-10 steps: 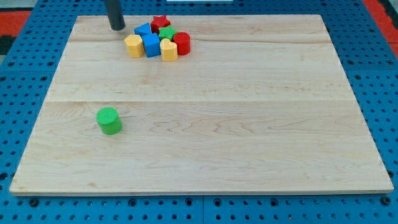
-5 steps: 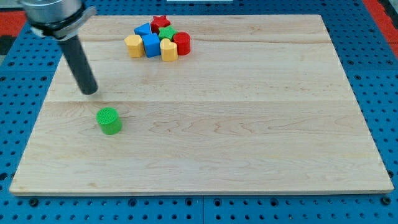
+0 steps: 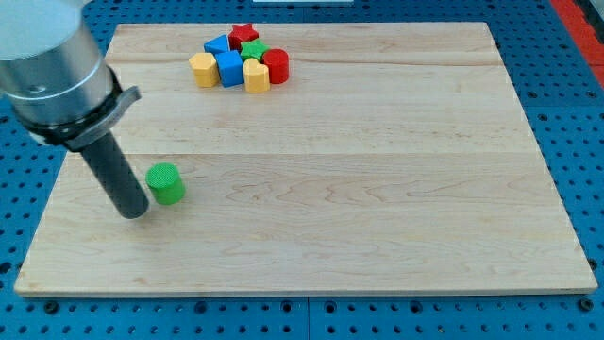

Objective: Push the green circle towards the group of blocks

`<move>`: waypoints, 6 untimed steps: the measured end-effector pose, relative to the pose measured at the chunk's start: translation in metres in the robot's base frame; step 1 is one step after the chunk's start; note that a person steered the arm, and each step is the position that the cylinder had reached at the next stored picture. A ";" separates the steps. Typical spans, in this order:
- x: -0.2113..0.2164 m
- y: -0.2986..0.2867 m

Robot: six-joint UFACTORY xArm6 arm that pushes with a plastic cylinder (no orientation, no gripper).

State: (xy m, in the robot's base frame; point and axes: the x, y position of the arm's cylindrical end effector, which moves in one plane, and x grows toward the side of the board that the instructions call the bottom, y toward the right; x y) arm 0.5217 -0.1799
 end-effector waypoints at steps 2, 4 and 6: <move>-0.021 0.023; -0.057 0.023; -0.099 0.023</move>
State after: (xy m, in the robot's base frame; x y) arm 0.4226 -0.1574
